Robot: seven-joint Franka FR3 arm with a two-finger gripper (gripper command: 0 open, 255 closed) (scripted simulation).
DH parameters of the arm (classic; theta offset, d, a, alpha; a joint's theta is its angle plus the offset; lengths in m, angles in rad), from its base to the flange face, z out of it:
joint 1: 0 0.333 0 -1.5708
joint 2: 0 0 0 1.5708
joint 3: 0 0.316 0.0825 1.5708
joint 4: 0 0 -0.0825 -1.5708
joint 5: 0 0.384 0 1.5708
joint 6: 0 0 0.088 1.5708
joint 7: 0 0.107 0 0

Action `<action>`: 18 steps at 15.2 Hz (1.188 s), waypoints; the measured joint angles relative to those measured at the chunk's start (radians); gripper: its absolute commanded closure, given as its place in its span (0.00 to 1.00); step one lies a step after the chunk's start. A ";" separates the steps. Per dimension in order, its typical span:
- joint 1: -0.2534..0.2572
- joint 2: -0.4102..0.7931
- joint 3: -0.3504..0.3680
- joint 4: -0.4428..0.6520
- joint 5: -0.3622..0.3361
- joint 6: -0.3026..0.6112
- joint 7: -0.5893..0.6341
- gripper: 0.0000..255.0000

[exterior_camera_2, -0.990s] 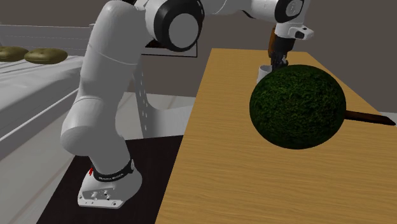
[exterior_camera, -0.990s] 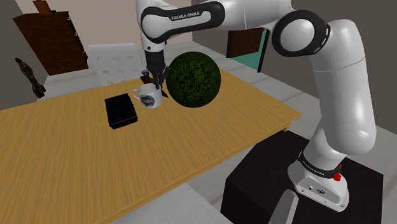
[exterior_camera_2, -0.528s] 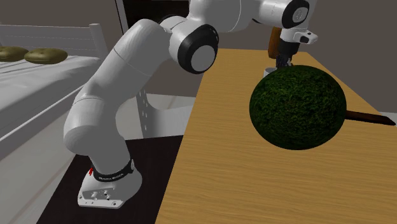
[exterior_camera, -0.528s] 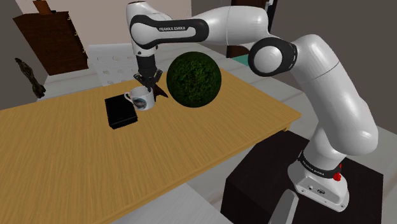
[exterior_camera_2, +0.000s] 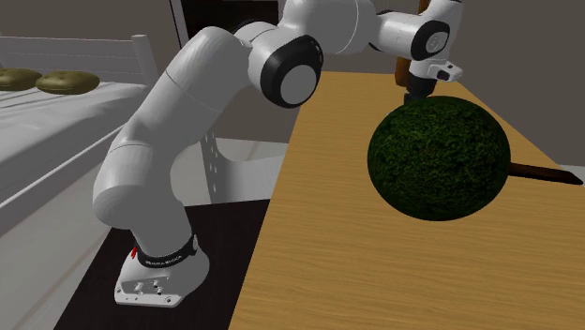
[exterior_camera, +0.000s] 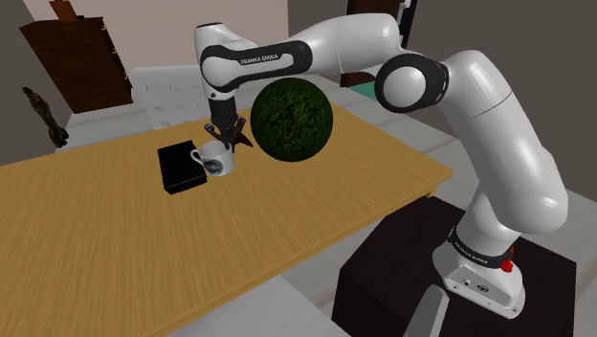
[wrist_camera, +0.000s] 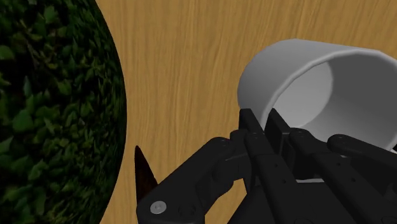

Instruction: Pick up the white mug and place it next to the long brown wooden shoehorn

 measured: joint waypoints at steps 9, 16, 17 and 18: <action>-0.014 -0.002 -0.003 -0.115 -0.003 0.115 0.001 1.00; -0.012 0.007 -0.003 -0.110 -0.004 0.116 0.001 0.00; -0.011 0.007 -0.003 -0.110 -0.003 0.116 0.001 0.00; -0.011 0.006 -0.003 -0.110 -0.003 0.116 0.001 0.00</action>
